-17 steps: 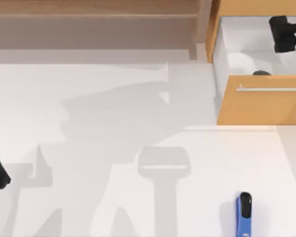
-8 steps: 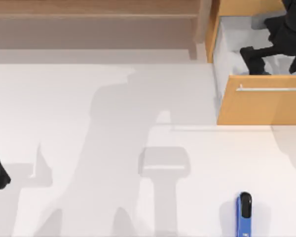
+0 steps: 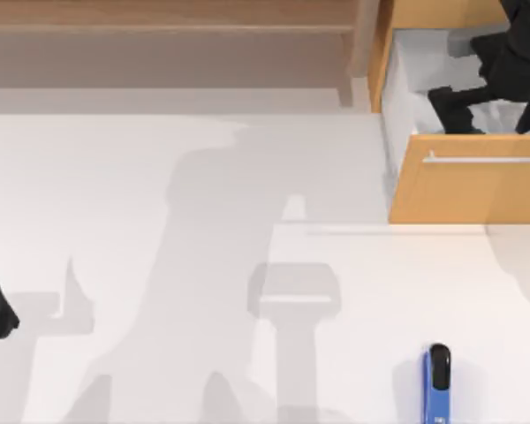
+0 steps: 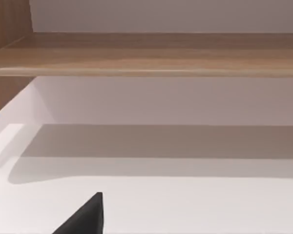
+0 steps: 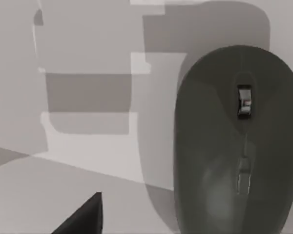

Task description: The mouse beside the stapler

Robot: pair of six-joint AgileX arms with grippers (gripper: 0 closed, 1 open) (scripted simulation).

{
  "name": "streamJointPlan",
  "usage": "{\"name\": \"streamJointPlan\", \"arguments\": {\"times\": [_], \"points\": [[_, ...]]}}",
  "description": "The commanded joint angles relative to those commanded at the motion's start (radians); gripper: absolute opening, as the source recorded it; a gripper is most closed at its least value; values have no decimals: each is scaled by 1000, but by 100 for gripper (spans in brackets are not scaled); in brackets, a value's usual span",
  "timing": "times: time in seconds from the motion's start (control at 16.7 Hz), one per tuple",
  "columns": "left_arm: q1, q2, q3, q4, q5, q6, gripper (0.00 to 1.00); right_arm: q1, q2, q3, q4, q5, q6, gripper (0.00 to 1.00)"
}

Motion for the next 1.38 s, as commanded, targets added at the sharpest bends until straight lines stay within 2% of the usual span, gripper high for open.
{"name": "streamJointPlan", "arguments": {"times": [0.78, 1.02, 1.38], "points": [[0, 0, 0, 0, 0, 0, 100, -2, -88, 105, -192, -5, -7, 100], [0, 0, 0, 0, 0, 0, 100, 8, -78, 64, -138, 0, 8, 100], [0, 0, 0, 0, 0, 0, 100, 9, 2, -38, 40, 3, 2, 100]]}}
